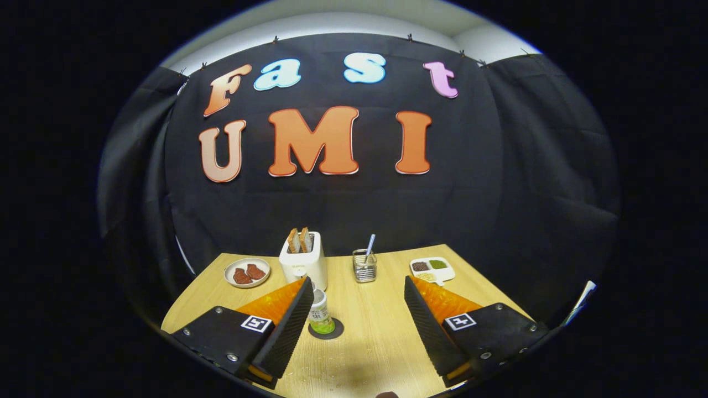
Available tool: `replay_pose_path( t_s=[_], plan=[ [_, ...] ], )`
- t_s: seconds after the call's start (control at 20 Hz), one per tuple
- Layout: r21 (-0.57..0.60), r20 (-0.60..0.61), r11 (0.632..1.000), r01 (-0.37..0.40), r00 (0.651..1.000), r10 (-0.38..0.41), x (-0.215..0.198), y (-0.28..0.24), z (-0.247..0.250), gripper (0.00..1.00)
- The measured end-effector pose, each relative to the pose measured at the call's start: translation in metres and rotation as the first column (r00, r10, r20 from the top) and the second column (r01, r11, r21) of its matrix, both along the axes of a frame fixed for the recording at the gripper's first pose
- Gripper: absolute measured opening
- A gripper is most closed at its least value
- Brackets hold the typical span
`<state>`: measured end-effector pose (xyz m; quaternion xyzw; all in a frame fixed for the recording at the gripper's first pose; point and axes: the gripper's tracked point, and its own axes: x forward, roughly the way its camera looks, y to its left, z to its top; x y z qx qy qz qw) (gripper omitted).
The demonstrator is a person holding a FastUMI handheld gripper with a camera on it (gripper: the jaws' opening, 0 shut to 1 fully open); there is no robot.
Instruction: Take the bottle from table, then pour the juice into the cup, finally place the bottle on the coaster
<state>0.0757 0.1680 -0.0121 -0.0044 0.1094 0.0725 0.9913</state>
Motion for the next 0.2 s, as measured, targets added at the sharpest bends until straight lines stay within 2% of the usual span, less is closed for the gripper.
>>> replay_pose_path(
  t_s=[0.1, 0.2],
  plan=[
    [0.024, -0.032, 0.998, 0.054, 0.998, -0.053, -0.034, -0.001, -0.003, 0.98],
    [0.002, -0.044, 0.998, 0.056, 0.997, -0.056, -0.053, -0.004, 0.0, 0.98]
  ],
)
